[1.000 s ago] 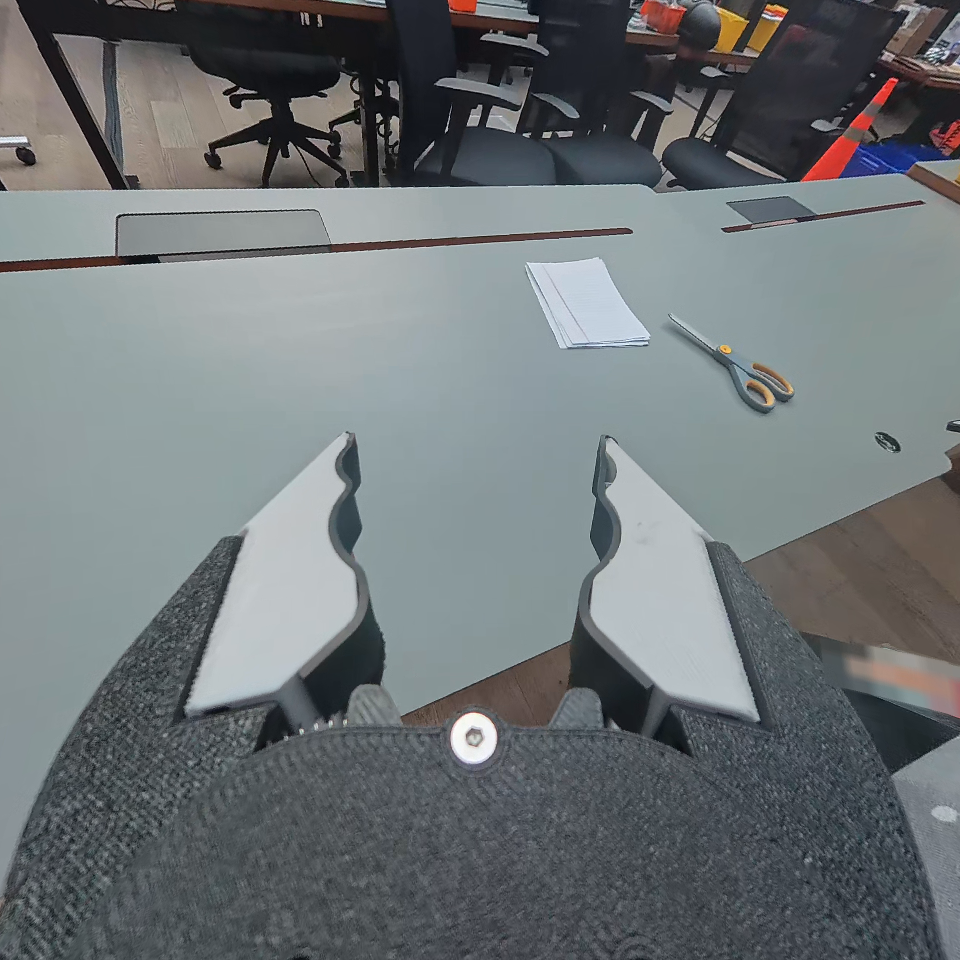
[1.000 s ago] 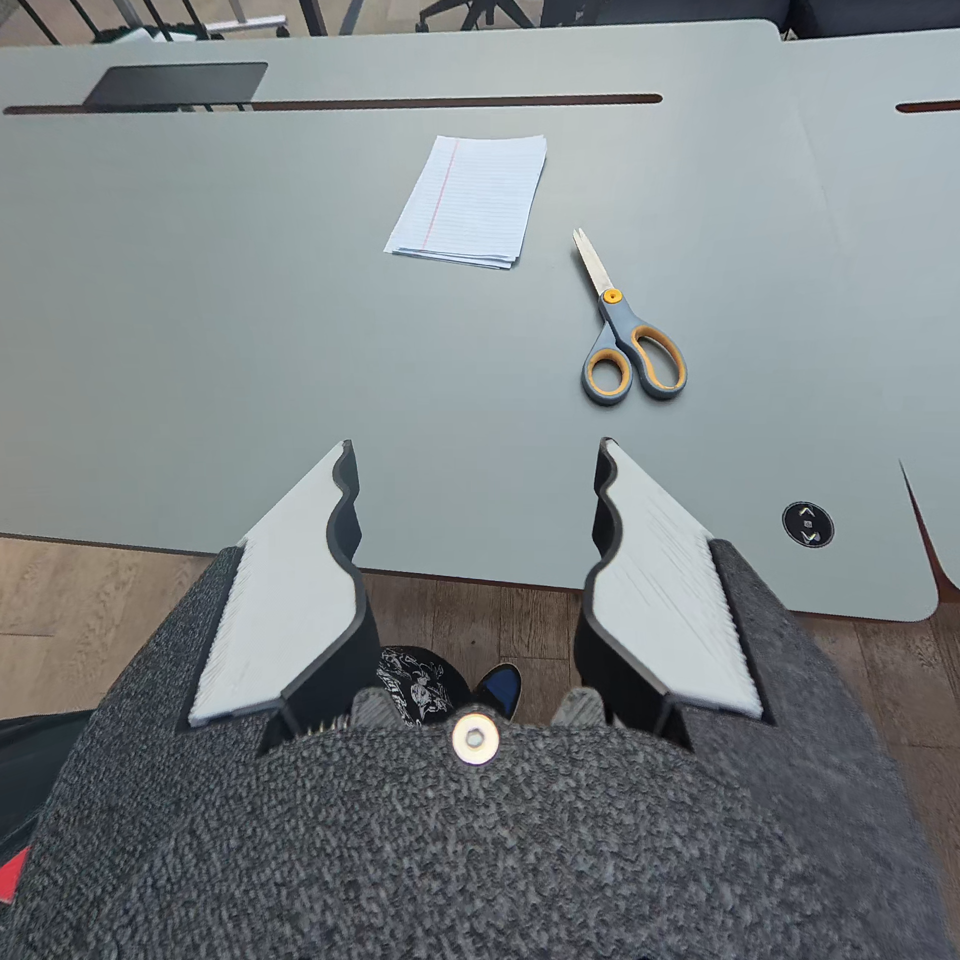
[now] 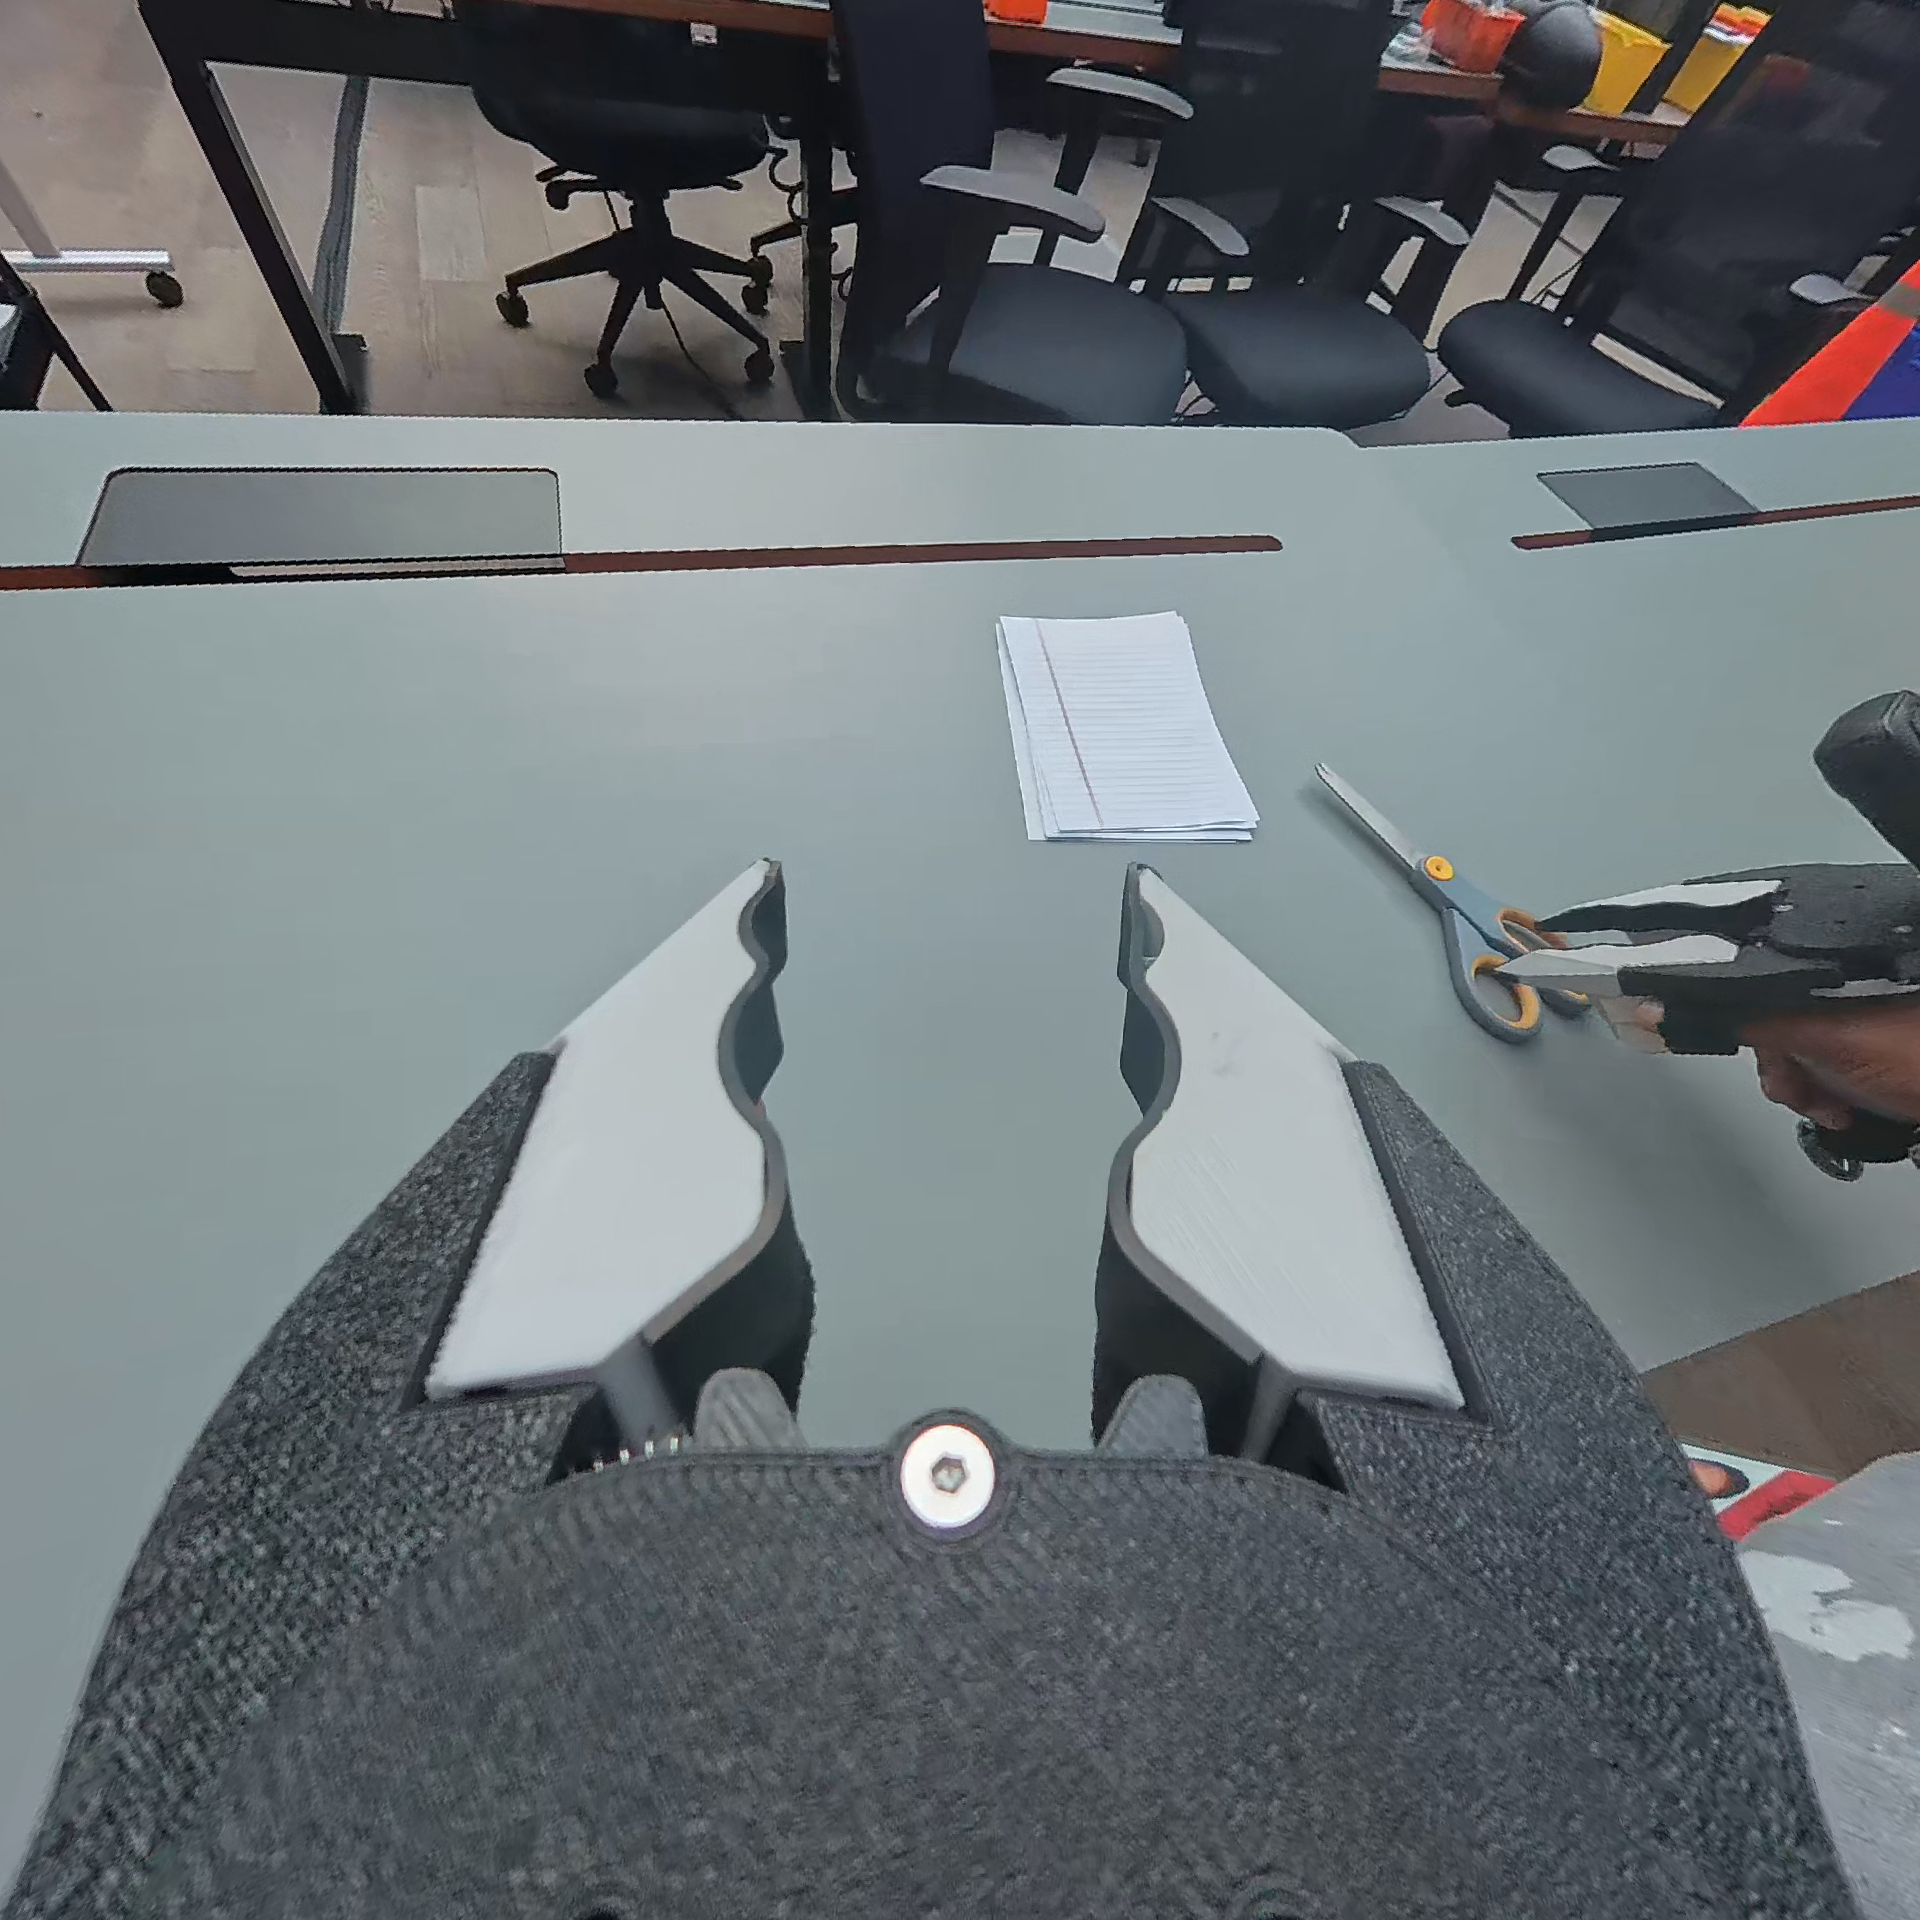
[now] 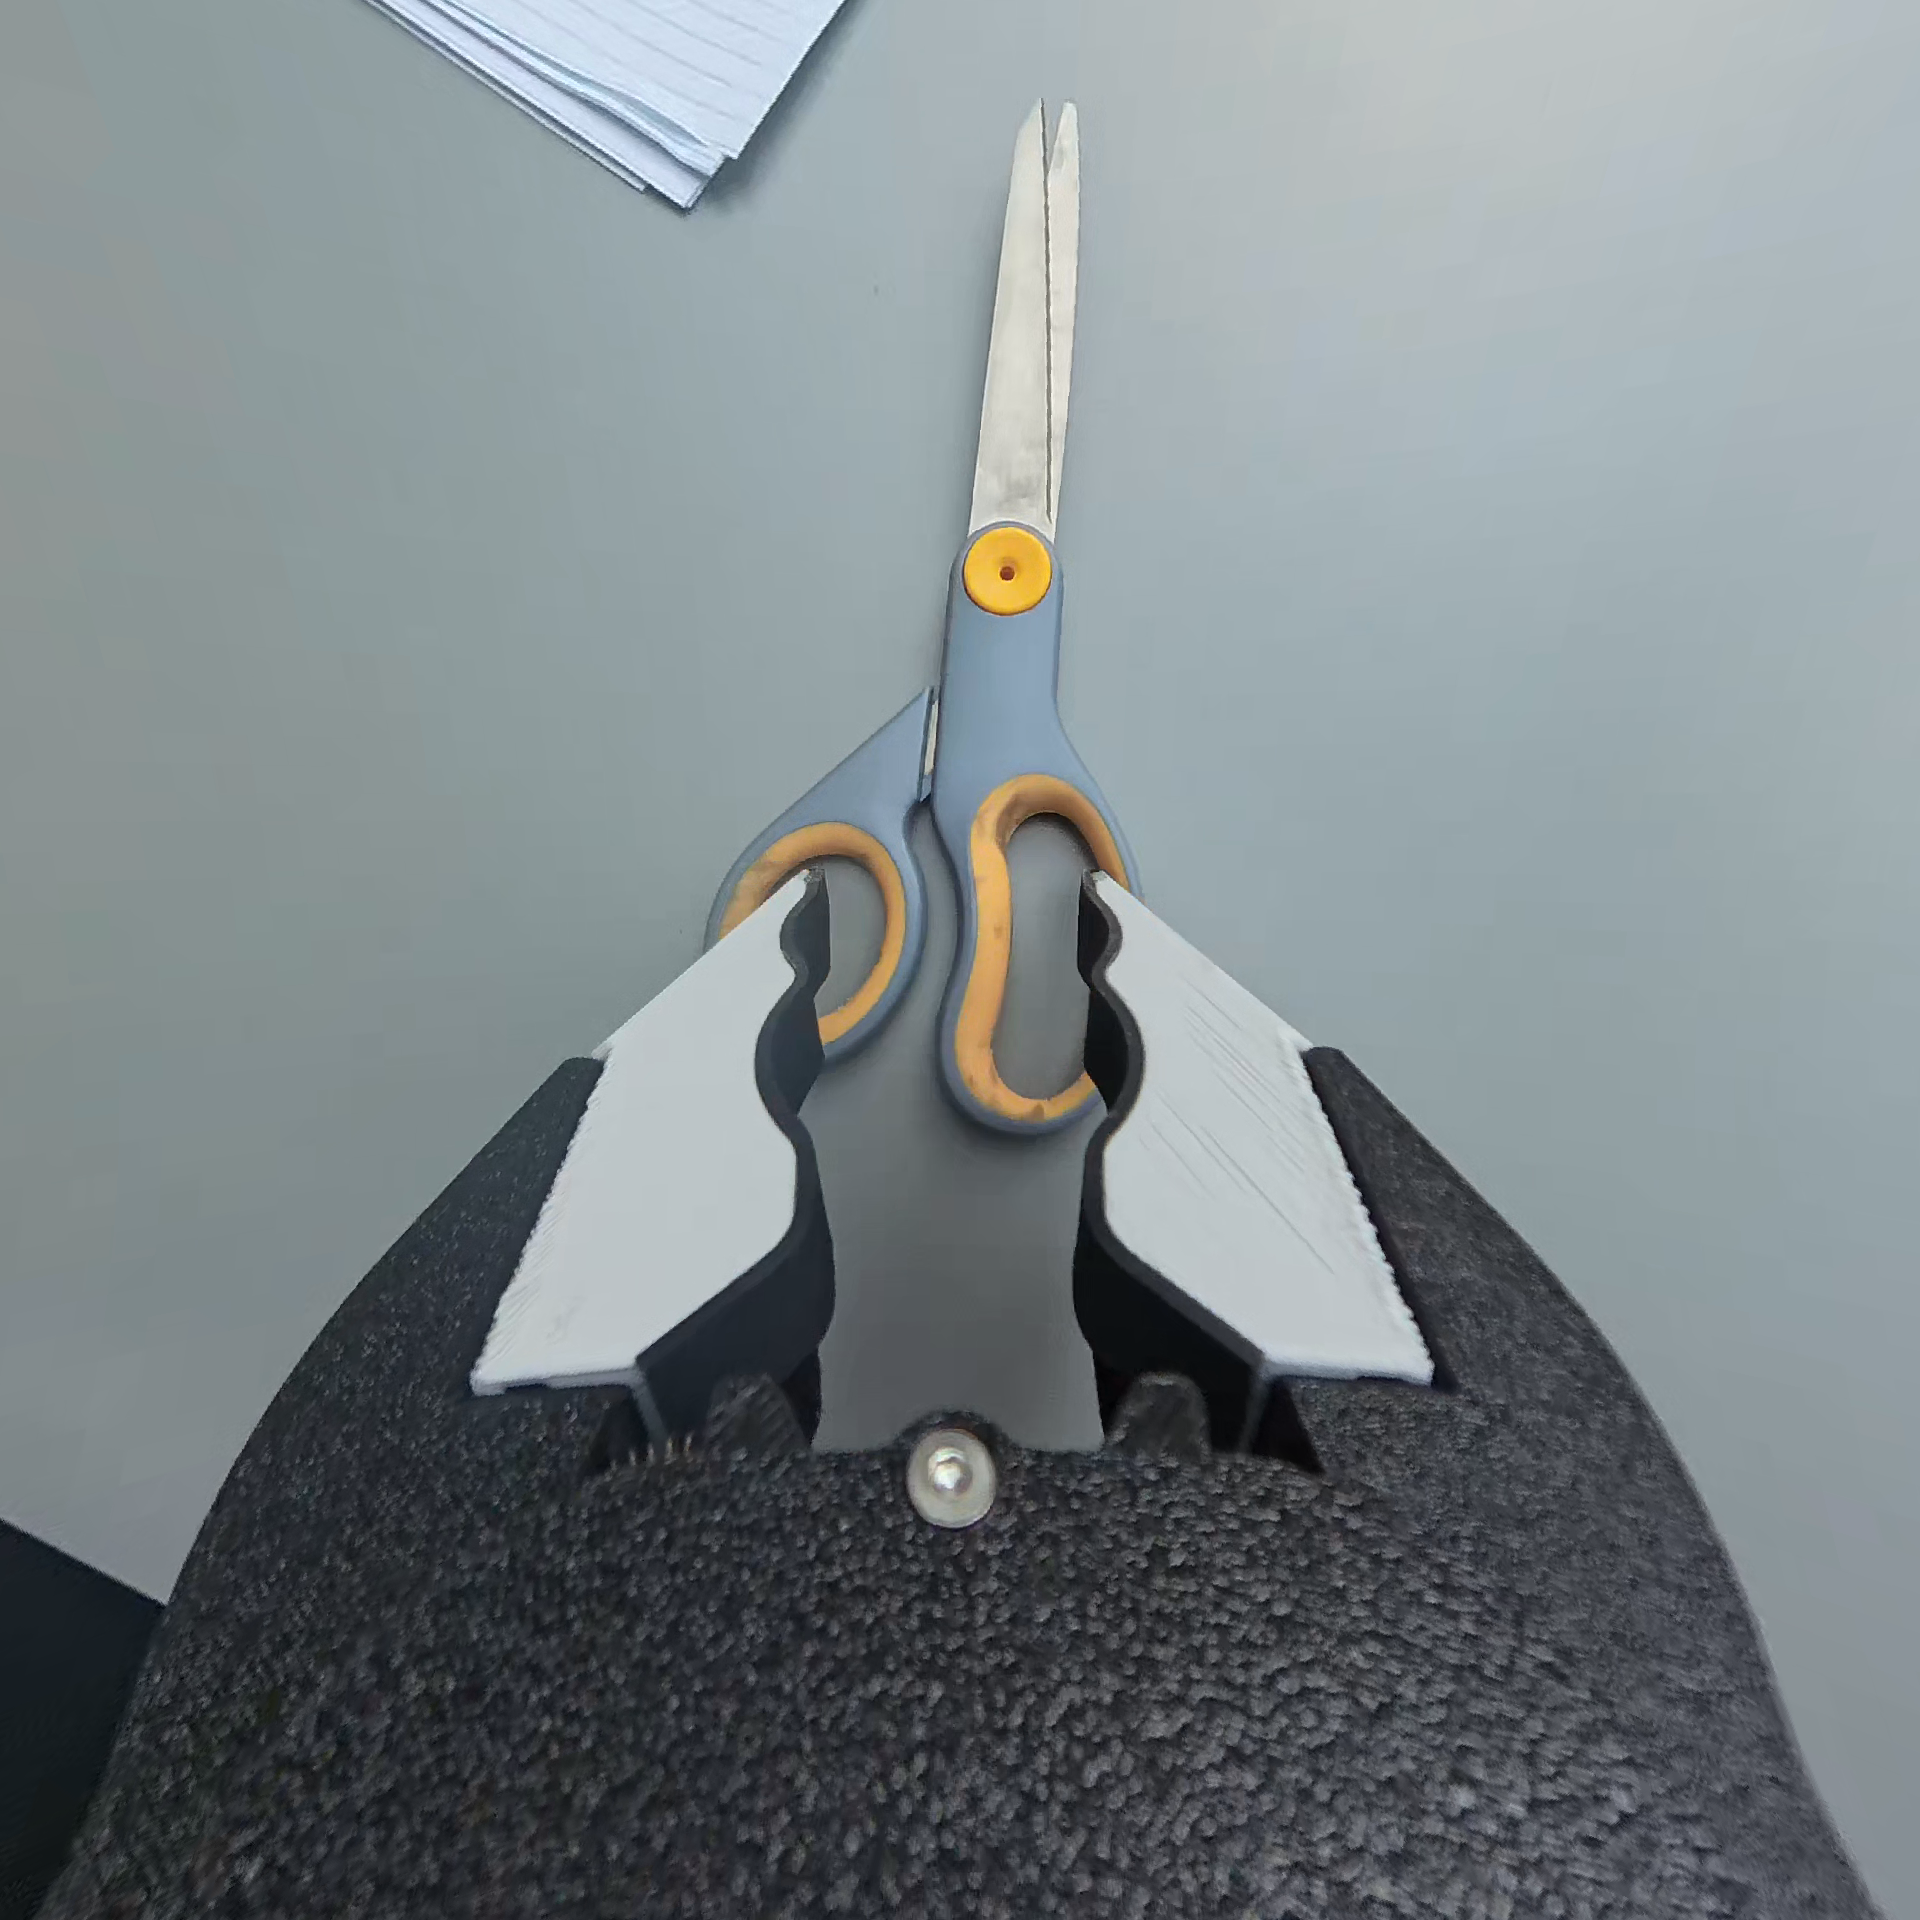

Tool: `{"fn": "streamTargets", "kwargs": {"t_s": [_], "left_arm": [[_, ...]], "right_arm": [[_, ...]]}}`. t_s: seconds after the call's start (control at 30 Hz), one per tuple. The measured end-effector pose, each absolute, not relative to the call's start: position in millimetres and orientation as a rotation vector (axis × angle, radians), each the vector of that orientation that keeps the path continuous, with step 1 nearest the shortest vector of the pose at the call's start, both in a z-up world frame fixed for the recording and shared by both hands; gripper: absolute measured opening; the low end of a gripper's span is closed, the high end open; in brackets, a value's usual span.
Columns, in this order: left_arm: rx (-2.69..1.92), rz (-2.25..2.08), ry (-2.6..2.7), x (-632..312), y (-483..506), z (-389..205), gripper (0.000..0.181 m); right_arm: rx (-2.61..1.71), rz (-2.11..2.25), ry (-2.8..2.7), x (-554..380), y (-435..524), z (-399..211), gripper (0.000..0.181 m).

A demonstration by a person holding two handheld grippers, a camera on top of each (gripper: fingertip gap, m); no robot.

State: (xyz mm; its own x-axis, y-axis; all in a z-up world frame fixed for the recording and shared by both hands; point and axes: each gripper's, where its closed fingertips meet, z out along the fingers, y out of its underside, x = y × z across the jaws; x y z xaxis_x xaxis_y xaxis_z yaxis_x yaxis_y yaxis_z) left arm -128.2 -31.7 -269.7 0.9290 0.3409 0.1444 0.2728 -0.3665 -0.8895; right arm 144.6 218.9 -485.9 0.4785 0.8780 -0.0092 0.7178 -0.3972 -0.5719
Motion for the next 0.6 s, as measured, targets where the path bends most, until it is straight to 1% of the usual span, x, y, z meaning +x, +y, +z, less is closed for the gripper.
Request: {"fn": "streamTargets", "kwargs": {"t_s": [0.2, 0.43, 0.53, 0.6], "left_arm": [[-1.988, 0.084, -0.443, -124, -23, -268, 0.063], [-1.994, 0.079, -0.446, -113, -25, -270, 0.06], [-1.997, 0.053, -0.459, -107, -27, -274, 0.06], [-2.002, 0.04, -0.448, -101, -26, -276, 0.059]], "right_arm": [[-2.227, 0.405, -1.384, 146, 216, -498, 0.046], [-2.234, 0.398, -1.38, 146, 216, -498, 0.043], [-2.237, 0.39, -1.374, 146, 217, -497, 0.034], [-2.24, 0.39, -1.371, 146, 217, -497, 0.031]]}}
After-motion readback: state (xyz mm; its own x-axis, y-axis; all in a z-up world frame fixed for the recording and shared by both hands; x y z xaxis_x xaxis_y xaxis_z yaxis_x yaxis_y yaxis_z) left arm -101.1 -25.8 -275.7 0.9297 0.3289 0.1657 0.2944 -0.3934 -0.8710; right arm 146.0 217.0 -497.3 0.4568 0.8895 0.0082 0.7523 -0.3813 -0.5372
